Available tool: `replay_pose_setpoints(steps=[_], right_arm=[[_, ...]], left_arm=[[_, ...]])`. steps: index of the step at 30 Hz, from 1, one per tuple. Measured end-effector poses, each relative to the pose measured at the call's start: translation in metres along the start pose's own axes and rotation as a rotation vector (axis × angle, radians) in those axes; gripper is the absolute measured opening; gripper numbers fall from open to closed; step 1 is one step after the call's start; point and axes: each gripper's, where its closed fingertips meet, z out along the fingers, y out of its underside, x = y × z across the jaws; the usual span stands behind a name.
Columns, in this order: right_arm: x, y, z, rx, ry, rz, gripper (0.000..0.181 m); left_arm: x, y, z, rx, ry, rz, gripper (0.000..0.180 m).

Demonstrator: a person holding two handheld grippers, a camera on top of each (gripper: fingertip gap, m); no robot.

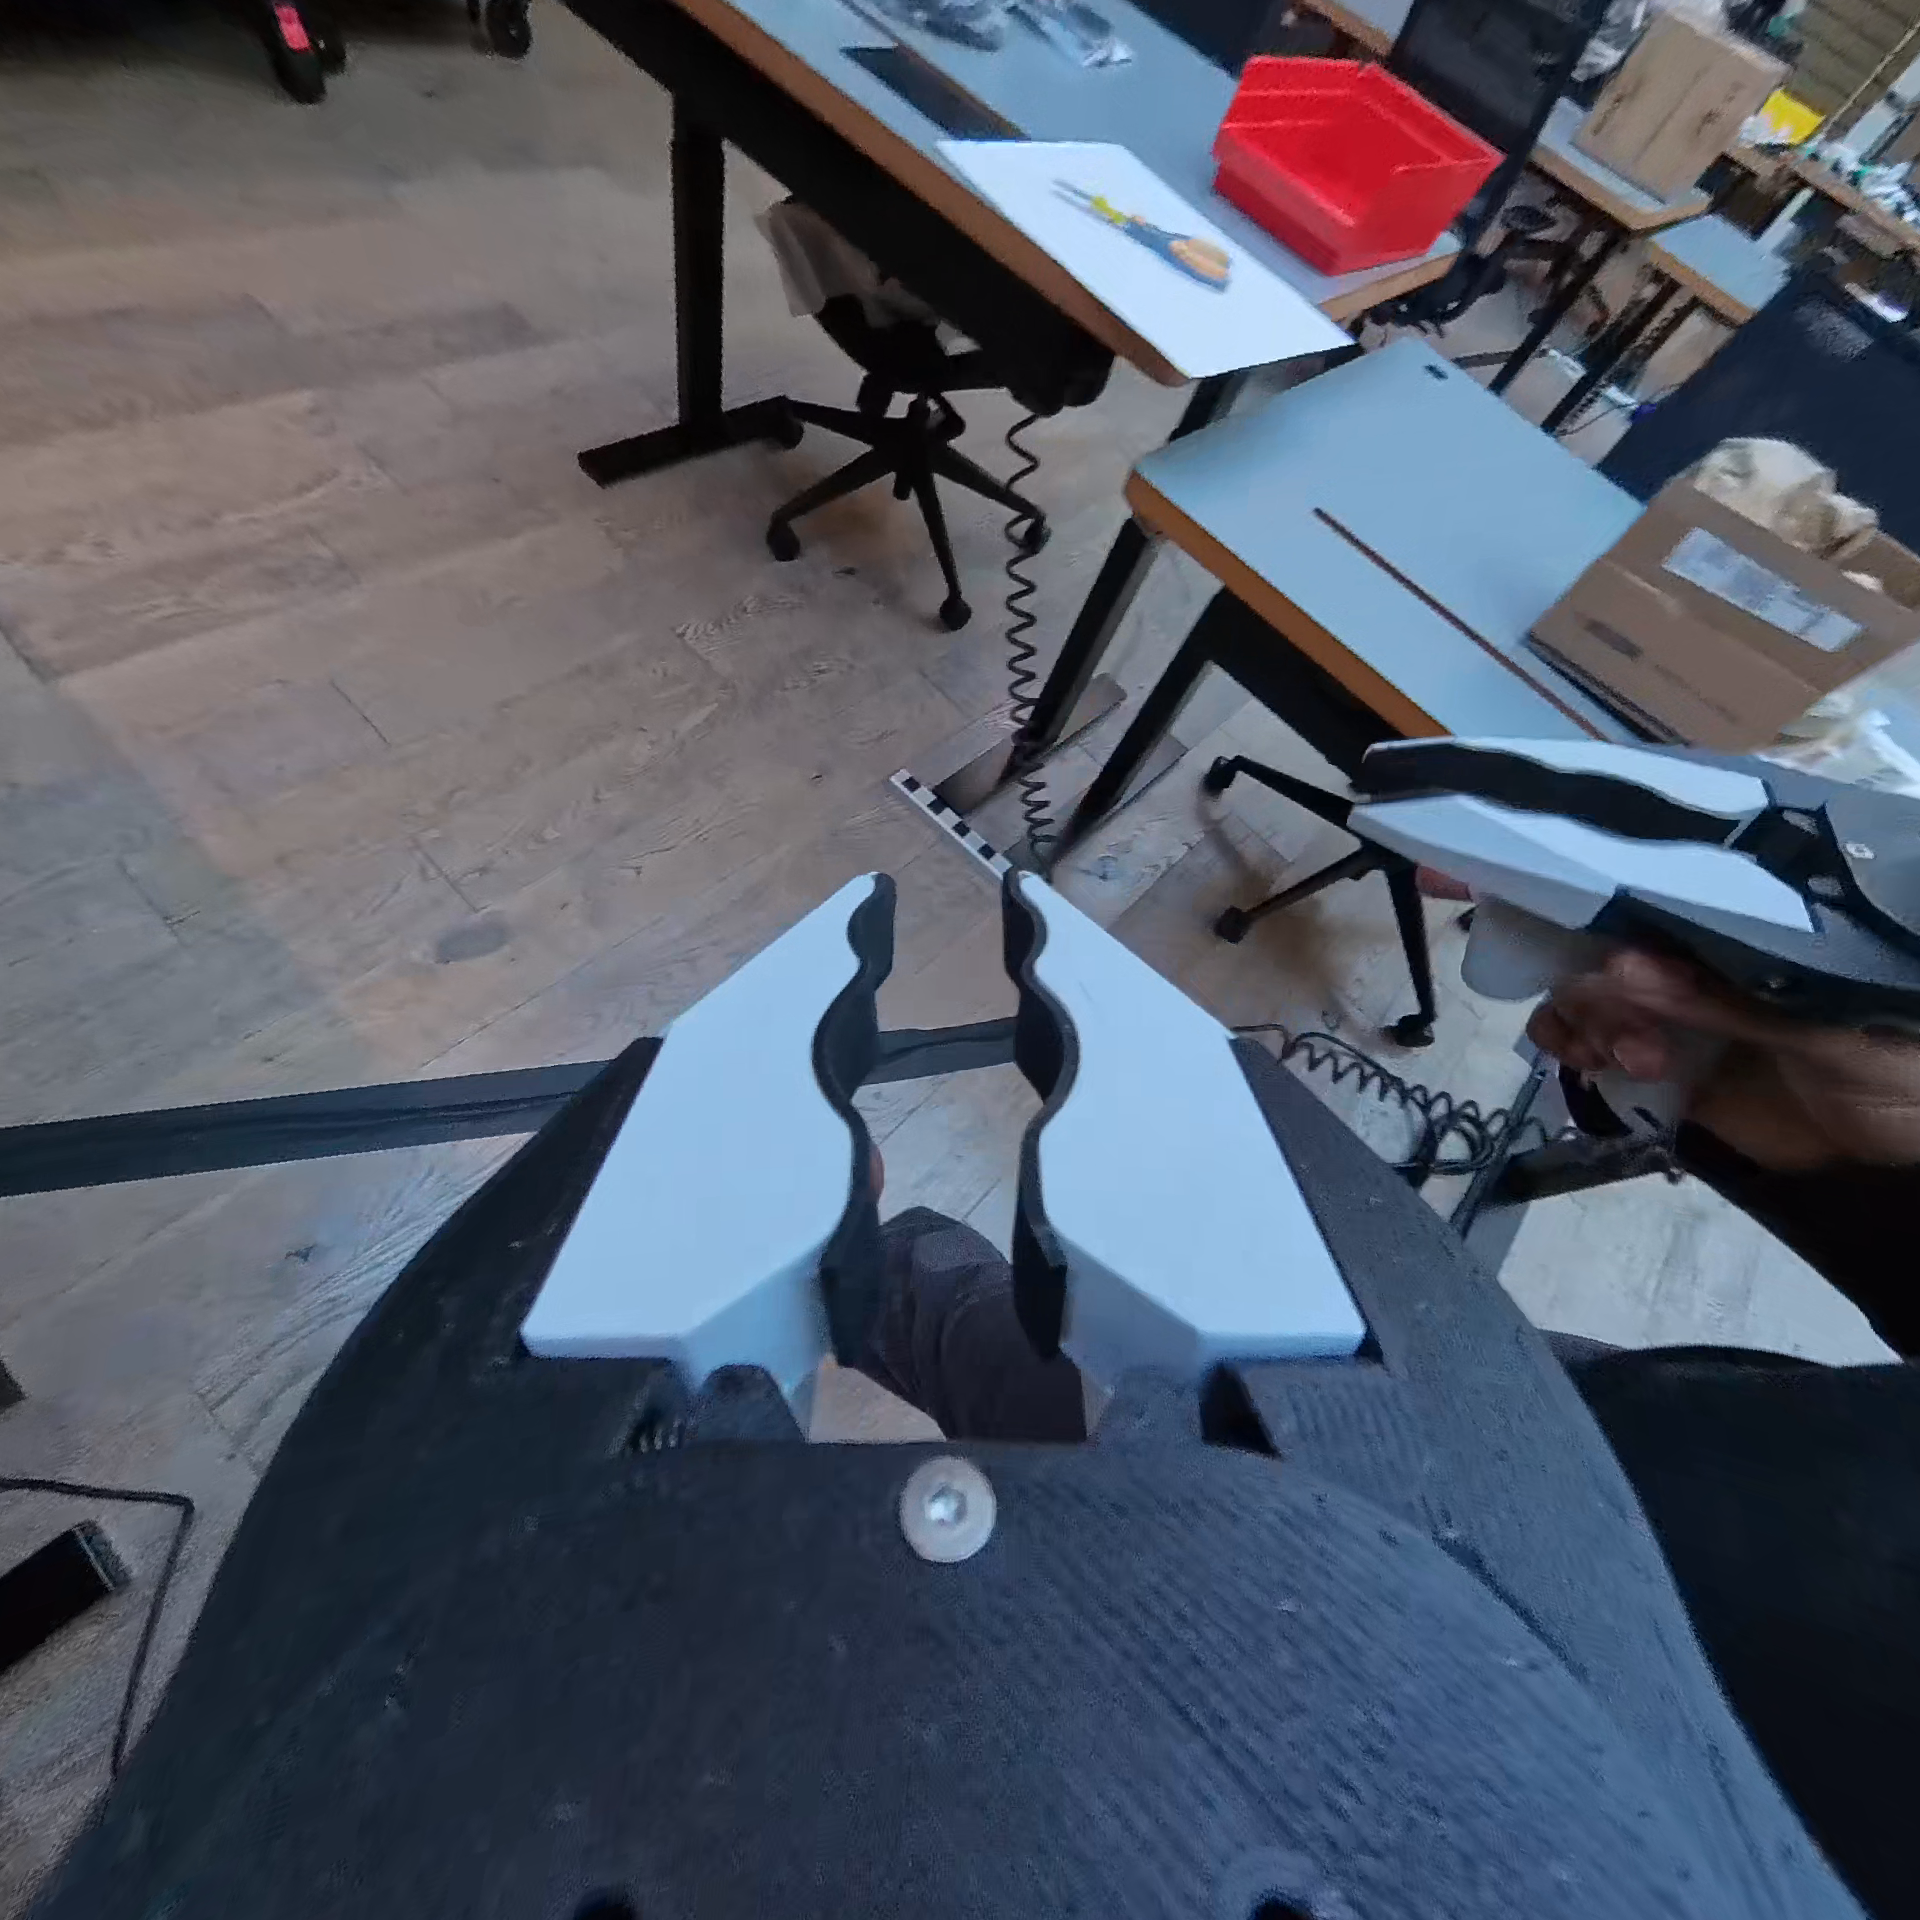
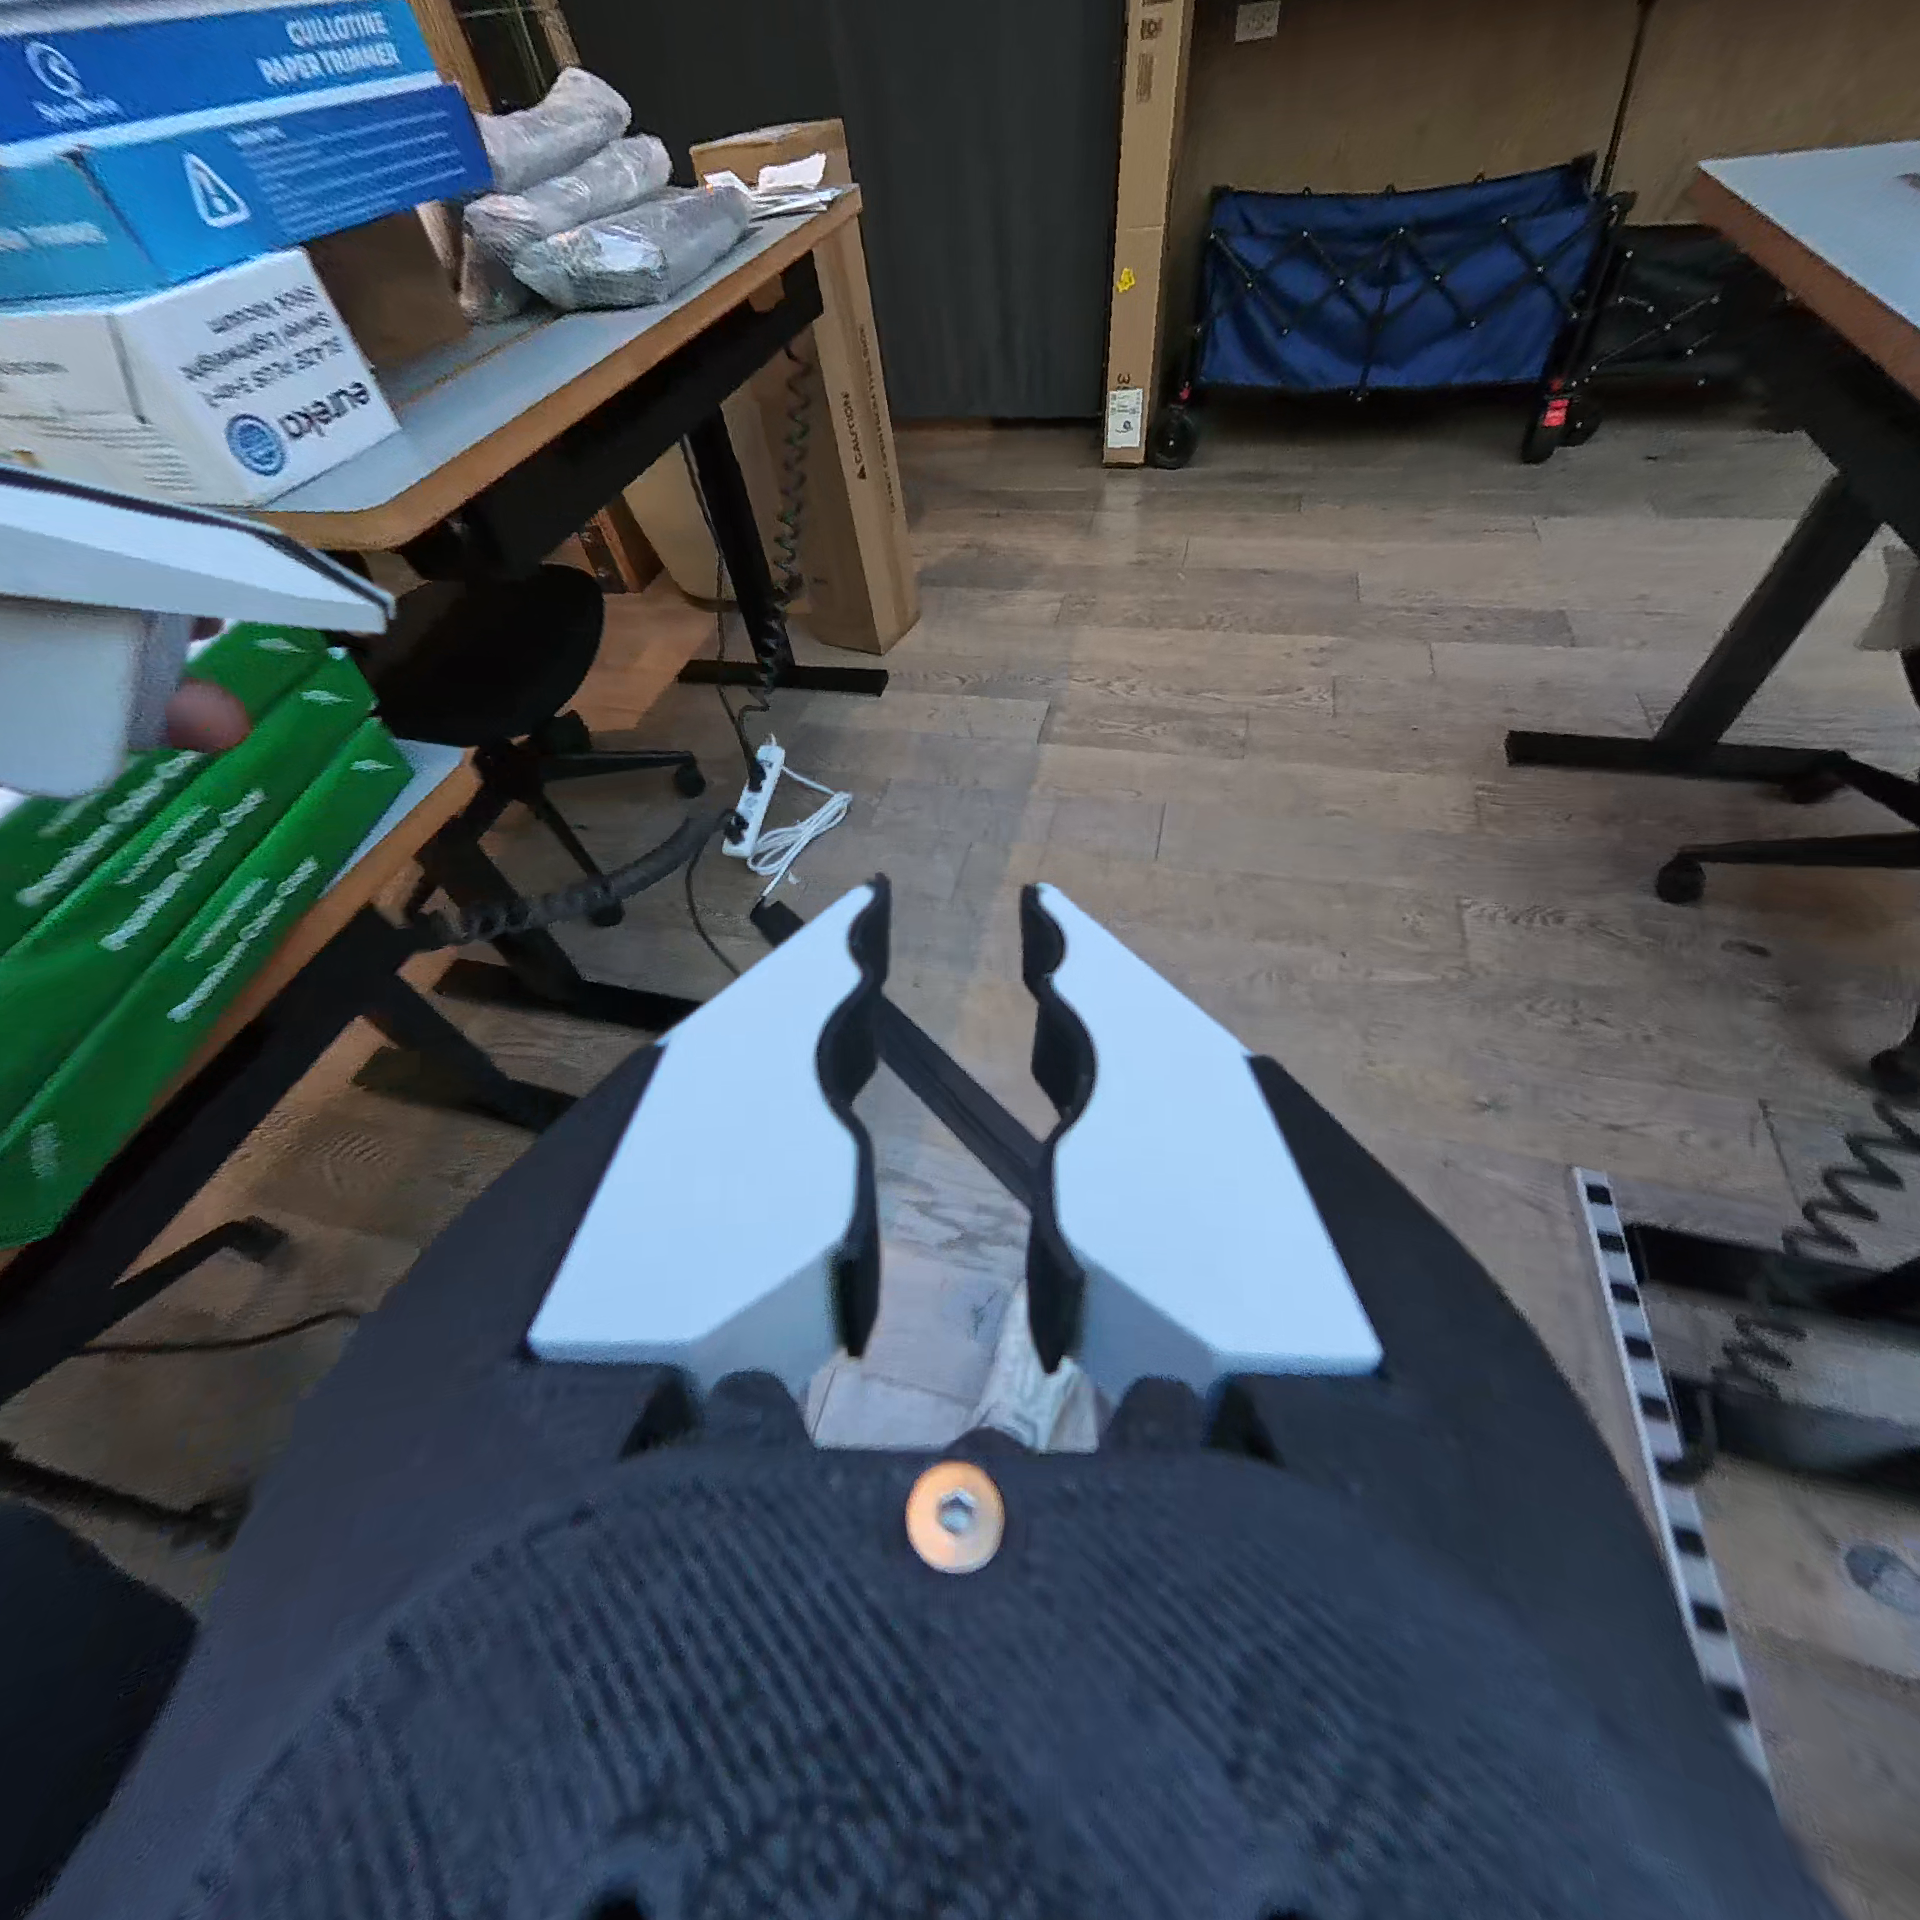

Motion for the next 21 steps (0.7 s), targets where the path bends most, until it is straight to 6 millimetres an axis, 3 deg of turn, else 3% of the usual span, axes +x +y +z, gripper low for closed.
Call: replay_pose_setpoints(steps=[2, 4, 6, 8, 10, 13, 16, 18, 21], right_arm=[[0.023, -0.009, 0.064, 0.008, -0.041, -0.013, 0.005], [0.039, -0.026, 0.140, -0.003, -0.115, -0.009, 0.000], [0.044, -0.060, 0.205, -0.009, -0.203, -0.023, 0.000], [0.041, -0.105, 0.268, 0.032, -0.304, -0.070, 0.000], [0.030, -0.139, 0.331, 0.019, -0.417, -0.134, 0.003], [0.006, -0.193, 0.410, -0.033, -0.560, -0.218, 0.028], [-0.018, -0.245, 0.478, 0.050, -0.642, -0.200, 0.036], [-0.033, -0.255, 0.524, 0.051, -0.690, -0.161, 0.038], [-0.051, -0.244, 0.593, -0.036, -0.688, -0.115, 0.046]], left_arm=[[-0.045, -0.012, 0.032, -0.014, -0.028, -0.001, 0.000], [-0.090, -0.031, 0.063, -0.040, -0.062, -0.035, 0.000], [-0.129, -0.066, 0.085, -0.043, -0.082, -0.100, 0.000], [-0.164, -0.115, 0.095, 0.037, -0.111, -0.111, 0.000], [-0.216, -0.148, 0.101, 0.078, -0.224, -0.112, 0.000], [-0.275, -0.176, 0.101, 0.114, -0.297, -0.200, 0.019], [-0.342, -0.182, 0.103, 0.163, -0.395, -0.265, 0.031], [-0.391, -0.179, 0.112, 0.177, -0.444, -0.323, 0.038], [-0.454, -0.193, 0.131, 0.198, -0.432, -0.376, 0.046]])
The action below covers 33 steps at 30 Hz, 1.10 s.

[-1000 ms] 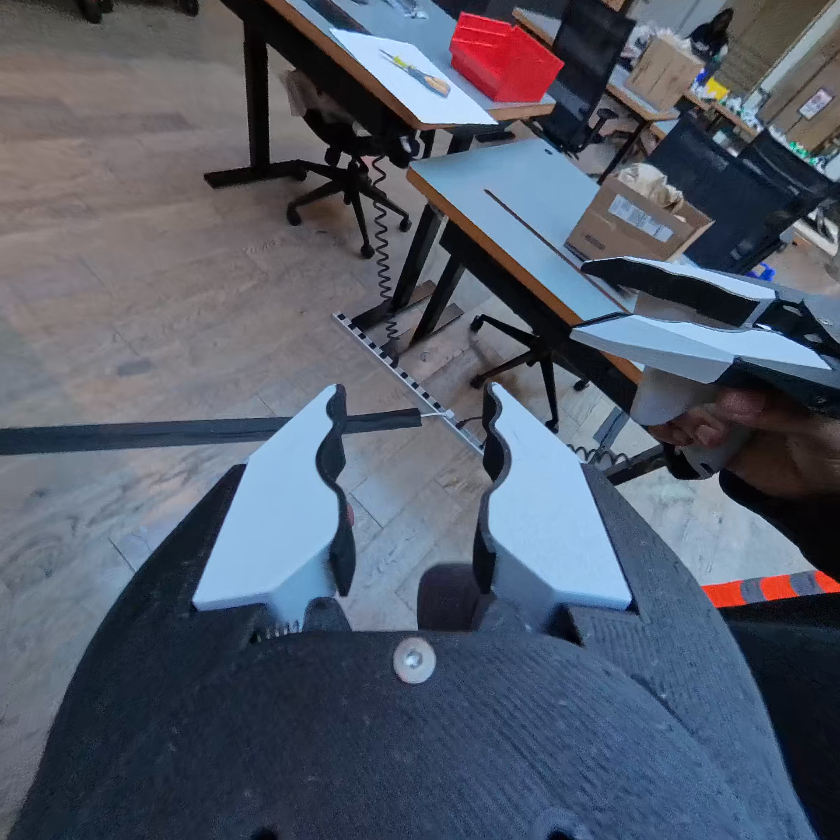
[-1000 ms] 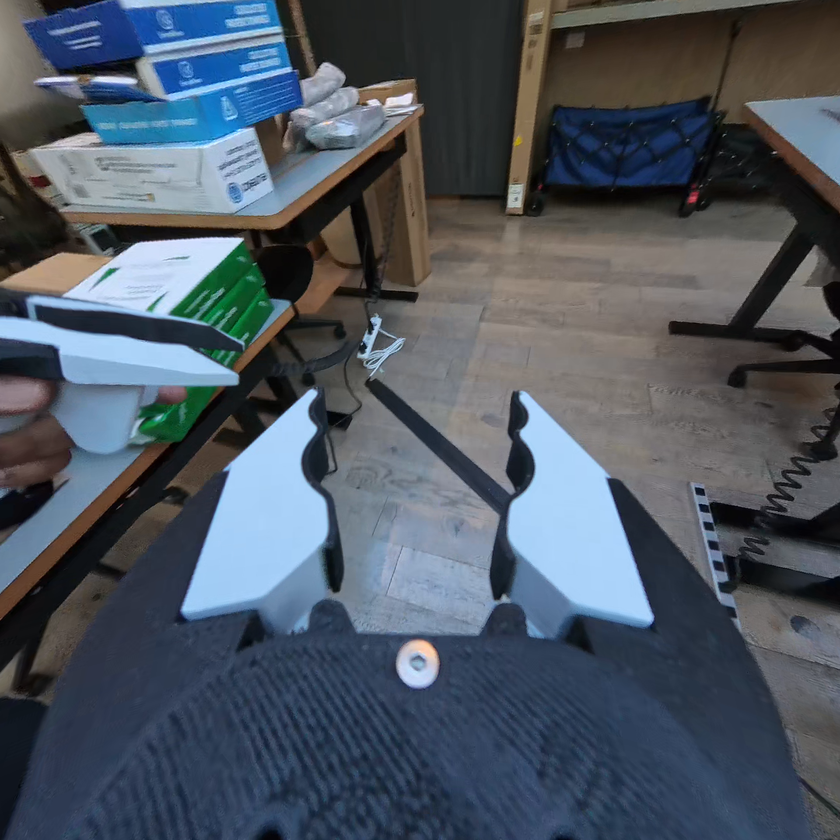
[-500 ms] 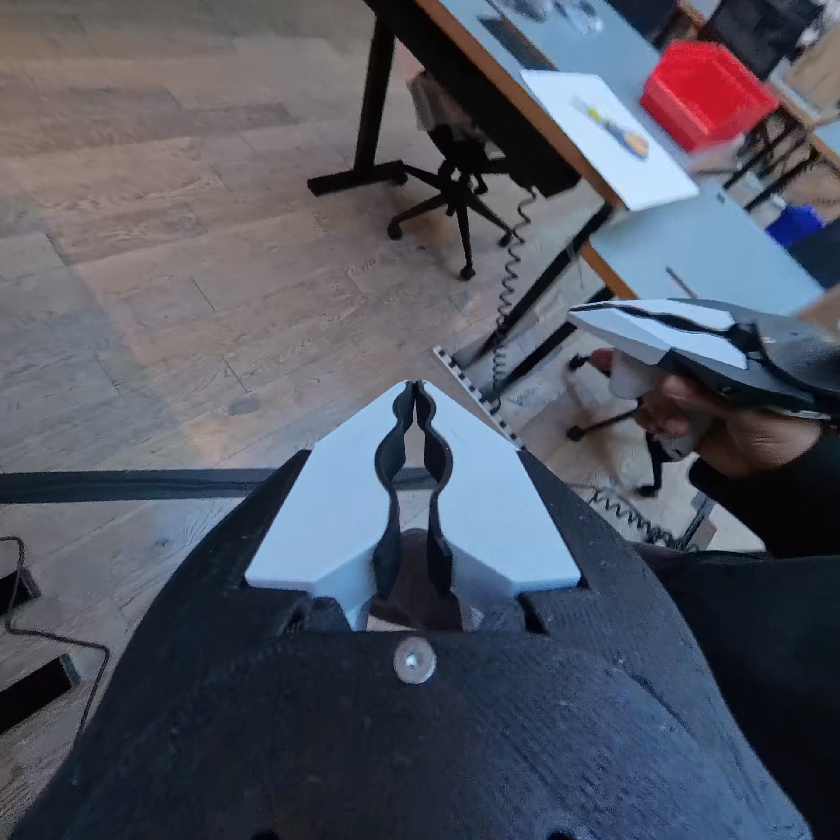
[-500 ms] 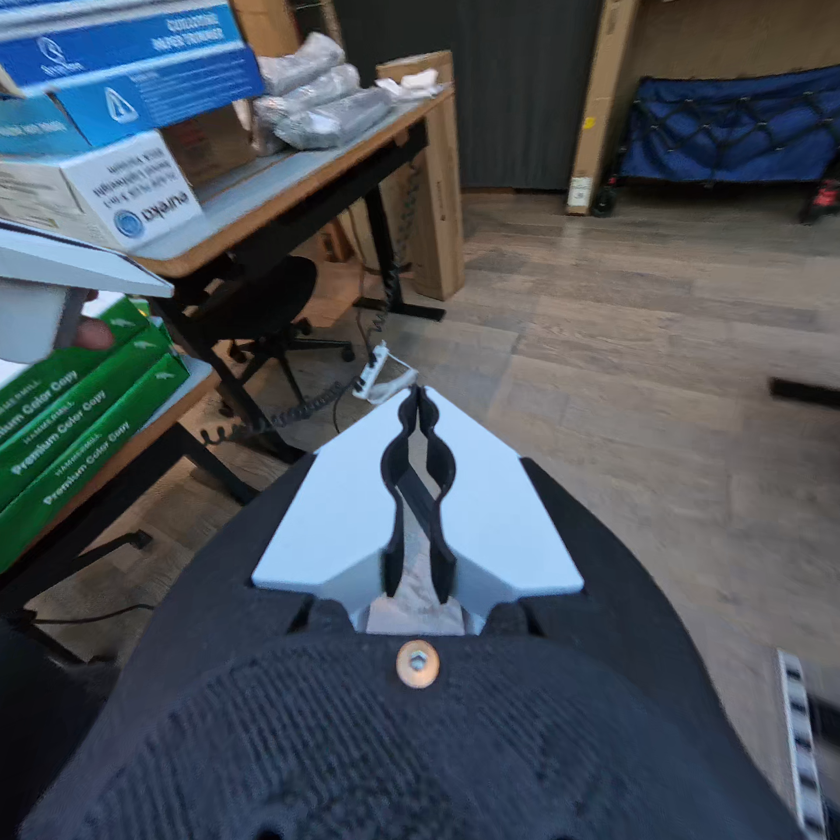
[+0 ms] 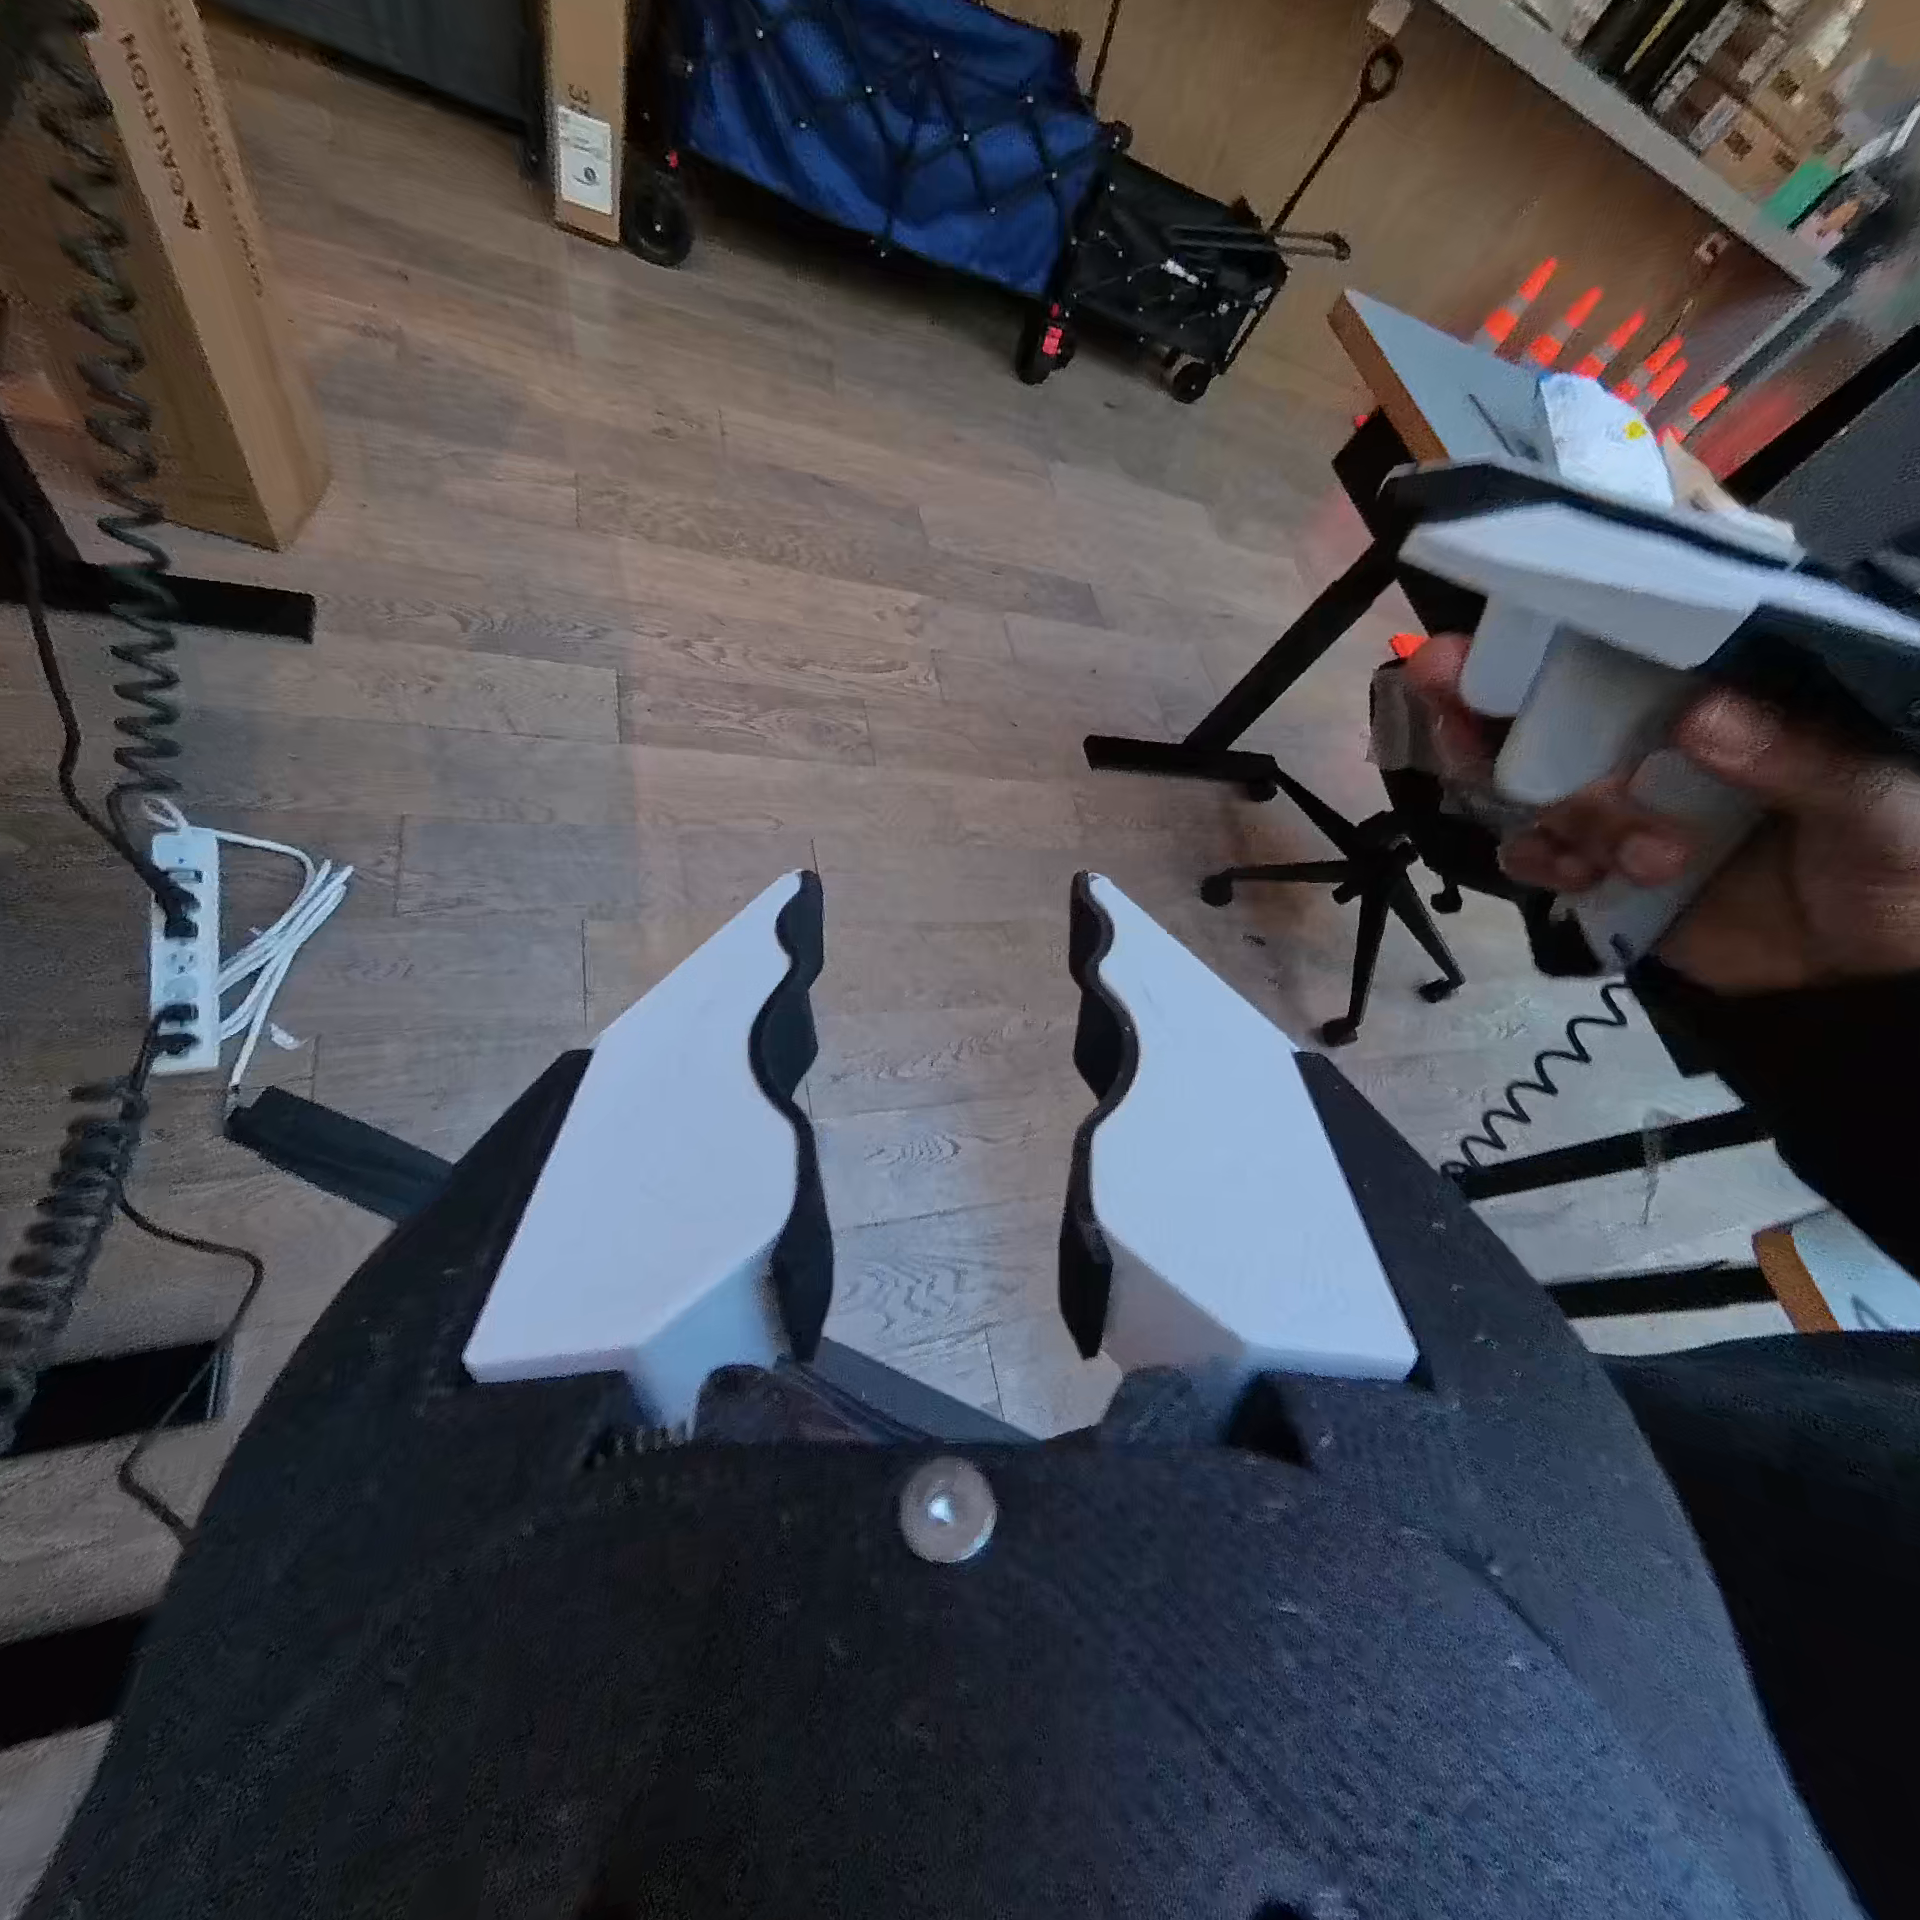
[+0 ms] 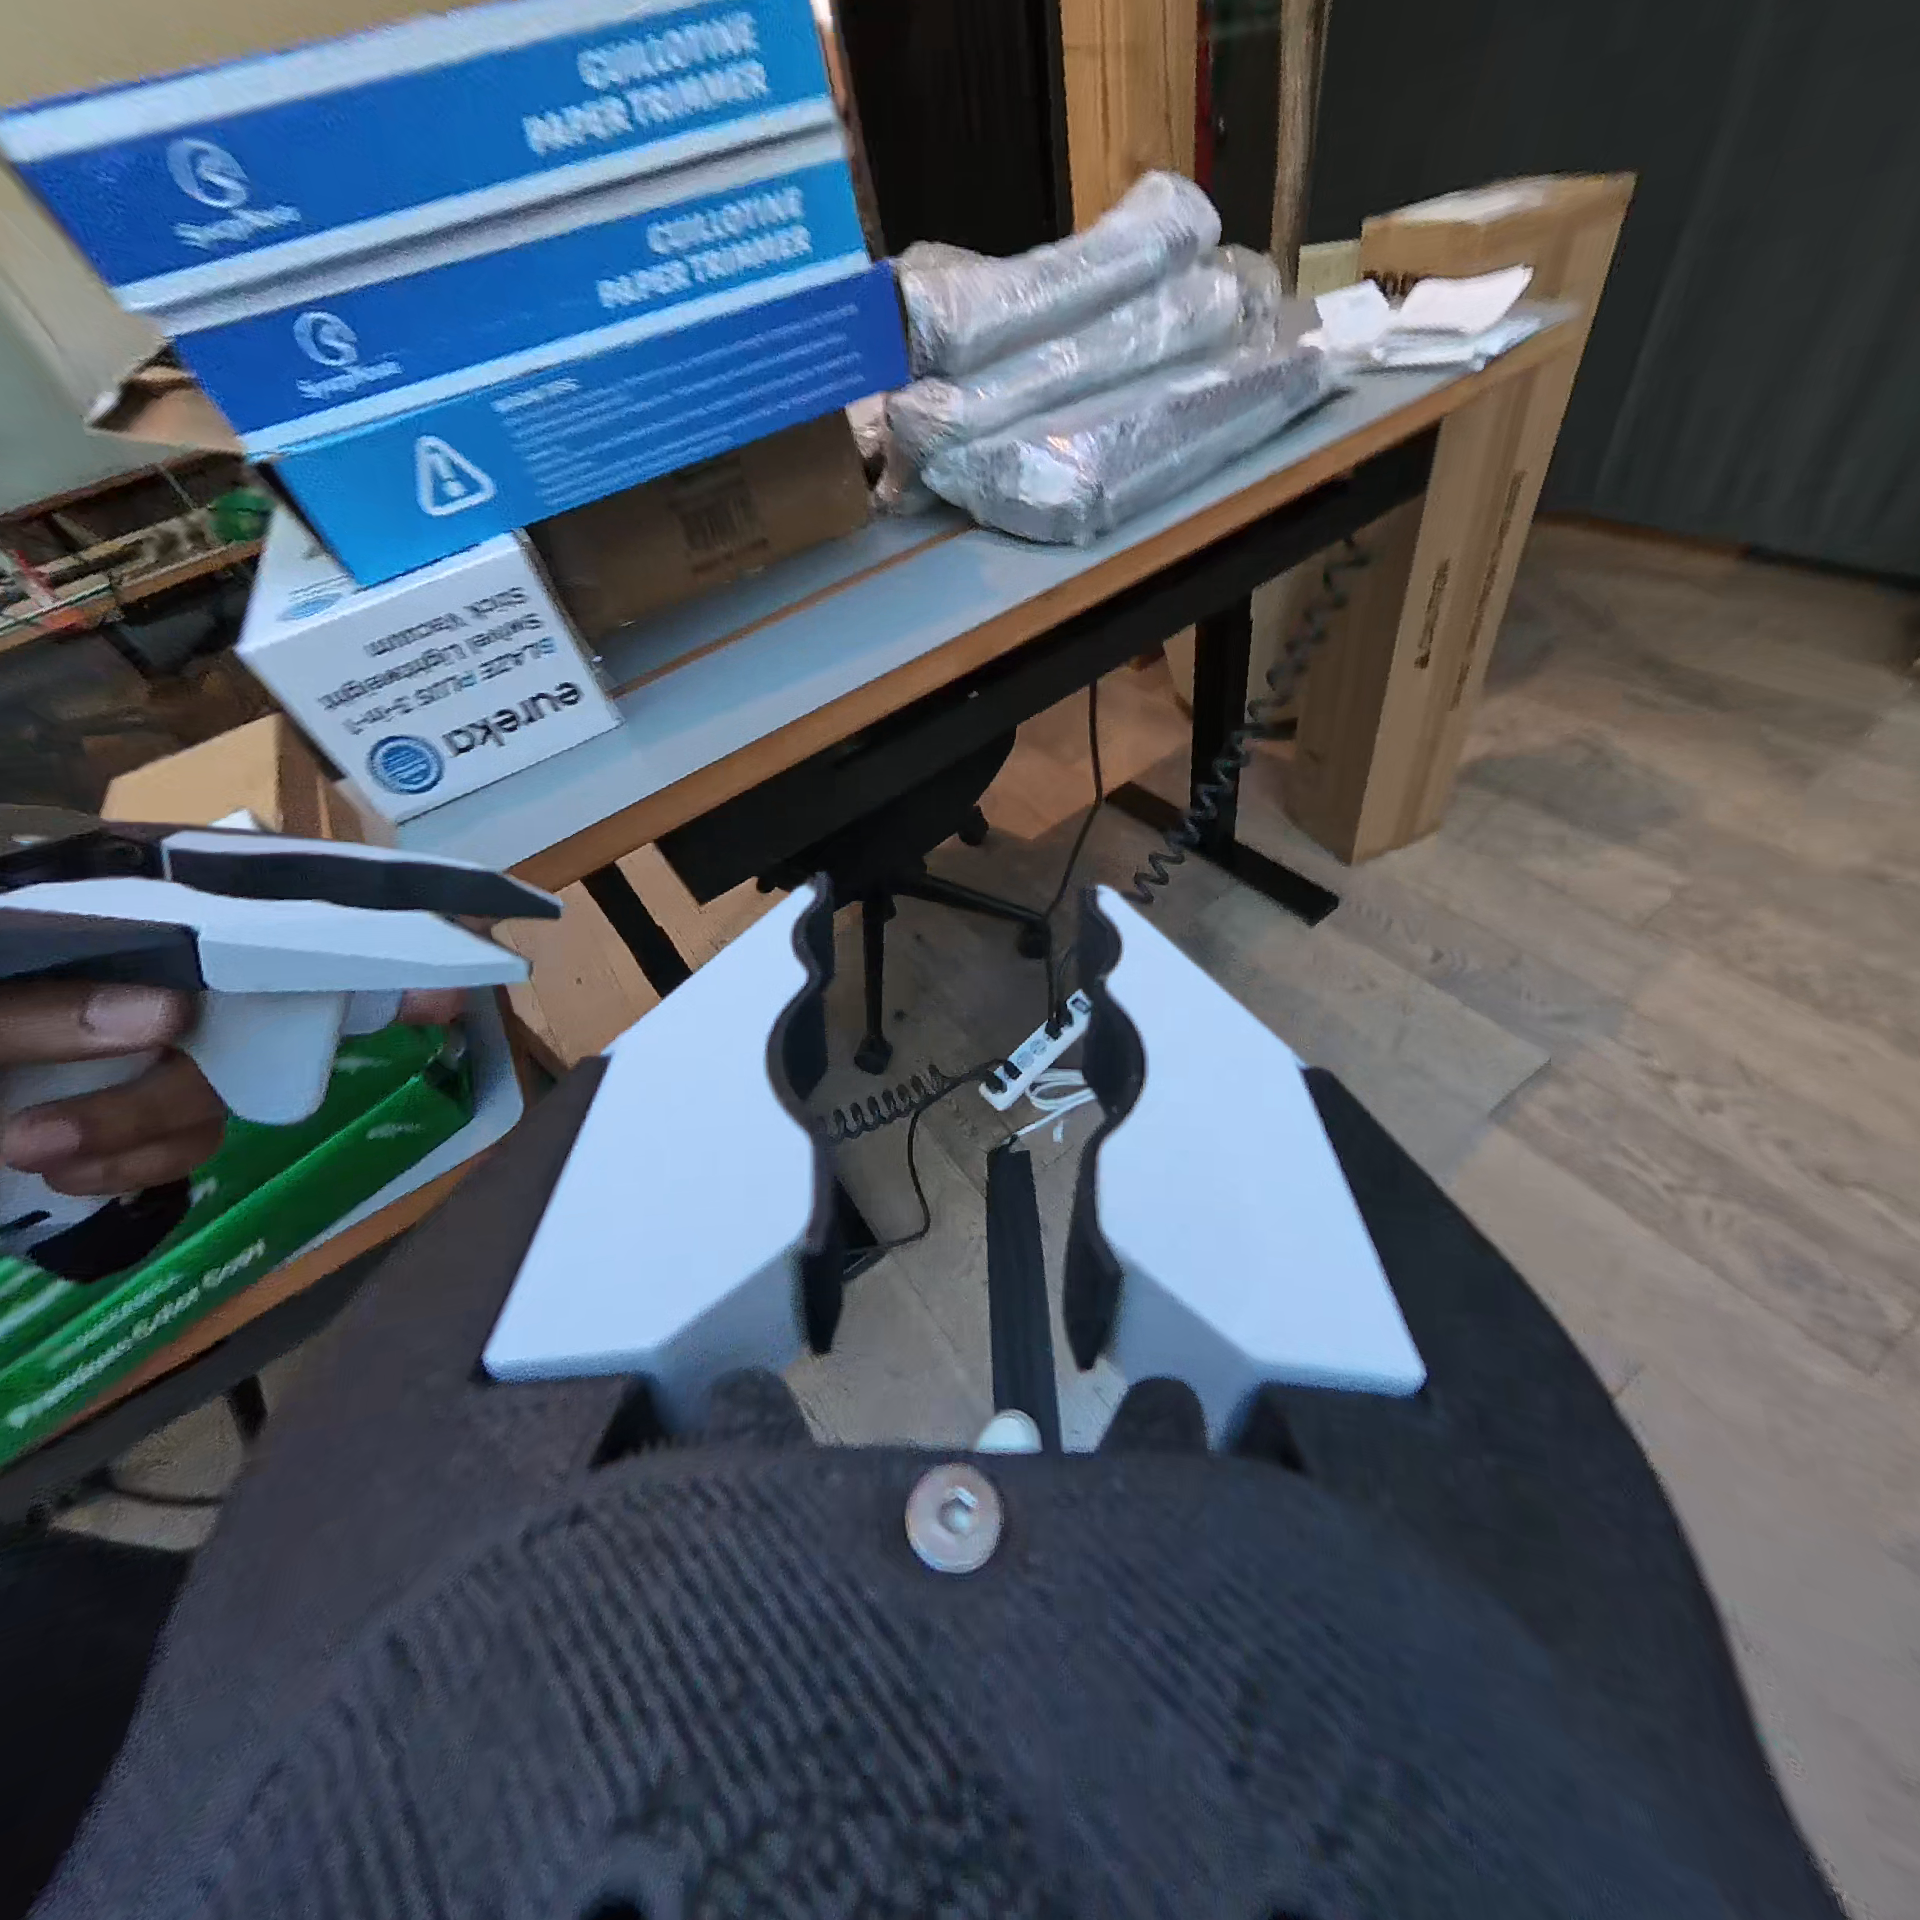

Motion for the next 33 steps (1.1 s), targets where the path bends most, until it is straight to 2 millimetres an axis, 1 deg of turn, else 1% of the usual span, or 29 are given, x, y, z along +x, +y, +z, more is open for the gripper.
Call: replay_pose_setpoints(steps=[1, 3, 5, 7, 8, 9, 11, 12, 13, 14, 16, 17, 18, 20, 21, 22, 23, 25, 27, 28, 30, 31, 32, 33], right_arm=[[0.009, 0.001, 0.020, -0.010, 0.009, 0.029, 0.046], [0.018, -0.004, 0.055, -0.039, 0.004, 0.066, 0.050], [0.025, -0.014, 0.089, -0.055, -0.028, 0.013, 0.051], [0.040, -0.019, 0.122, -0.092, -0.034, -0.088, 0.052], [0.050, -0.023, 0.136, -0.112, -0.030, -0.120, 0.054], [0.059, -0.030, 0.150, -0.112, -0.032, -0.130, 0.054], [0.075, -0.047, 0.181, -0.067, -0.060, -0.097, 0.050], [0.083, -0.051, 0.198, -0.054, -0.083, -0.069, 0.047], [0.090, -0.053, 0.217, -0.061, -0.114, -0.046, 0.047], [0.095, -0.052, 0.238, -0.084, -0.156, -0.043, 0.049], [0.094, -0.056, 0.279, -0.115, -0.277, -0.112, 0.053], [0.091, -0.062, 0.298, -0.114, -0.338, -0.165, 0.052], [0.086, -0.068, 0.315, -0.116, -0.401, -0.216, 0.053], [0.073, -0.079, 0.343, -0.126, -0.531, -0.284, 0.053], [0.067, -0.085, 0.355, -0.128, -0.582, -0.301, 0.053], [0.060, -0.091, 0.366, -0.133, -0.622, -0.315, 0.054], [0.053, -0.098, 0.374, -0.132, -0.655, -0.326, 0.054], [0.037, -0.116, 0.385, -0.092, -0.698, -0.344, 0.053], [0.020, -0.128, 0.391, -0.041, -0.713, -0.356, 0.050], [0.011, -0.129, 0.394, -0.026, -0.713, -0.356, 0.049], [-0.005, -0.124, 0.399, -0.017, -0.697, -0.353, 0.047], [-0.013, -0.119, 0.401, -0.025, -0.680, -0.353, 0.047], [-0.021, -0.112, 0.403, -0.040, -0.660, -0.351, 0.047], [-0.031, -0.107, 0.403, -0.055, -0.638, -0.347, 0.048]], left_arm=[[-0.014, -0.014, 0.014, 0.003, -0.005, 0.004, 0.048], [-0.046, -0.046, 0.040, 0.007, -0.044, 0.007, 0.051], [-0.073, -0.084, 0.064, 0.034, -0.045, -0.010, 0.053], [-0.100, -0.111, 0.082, 0.060, -0.069, -0.018, 0.054], [-0.115, -0.124, 0.088, 0.057, -0.099, -0.031, 0.054], [-0.129, -0.140, 0.089, 0.078, -0.131, -0.050, 0.055], [-0.156, -0.177, 0.079, 0.203, -0.219, -0.071, 0.056], [-0.176, -0.194, 0.068, 0.284, -0.306, -0.073, 0.056], [-0.196, -0.210, 0.052, 0.378, -0.411, -0.078, 0.054], [-0.214, -0.225, 0.029, 0.486, -0.524, -0.087, 0.051], [-0.237, -0.247, -0.029, 0.703, -0.745, -0.100, 0.049], [-0.244, -0.252, -0.060, 0.786, -0.869, -0.093, 0.050], [-0.252, -0.252, -0.094, 0.854, -1.021, -0.089, 0.050], [-0.266, -0.239, -0.162, 0.947, -1.355, -0.127, 0.049], [-0.272, -0.233, -0.189, 0.961, -1.467, -0.154, 0.049], [-0.278, -0.229, -0.210, 0.968, -1.519, -0.176, 0.049], [-0.287, -0.227, -0.227, 0.977, -1.530, -0.211, 0.049], [-0.315, -0.219, -0.252, 1.012, -1.476, -0.356, 0.048], [-0.349, -0.207, -0.271, 1.106, -1.346, -0.556, 0.050], [-0.367, -0.200, -0.279, 1.146, -1.283, -0.630, 0.049], [-0.402, -0.184, -0.294, 1.196, -1.209, -0.748, 0.049], [-0.417, -0.178, -0.298, 1.209, -1.165, -0.792, 0.048], [-0.431, -0.176, -0.299, 1.218, -1.099, -0.824, 0.045], [-0.439, -0.182, -0.297, 1.223, -1.002, -0.826, 0.035]])
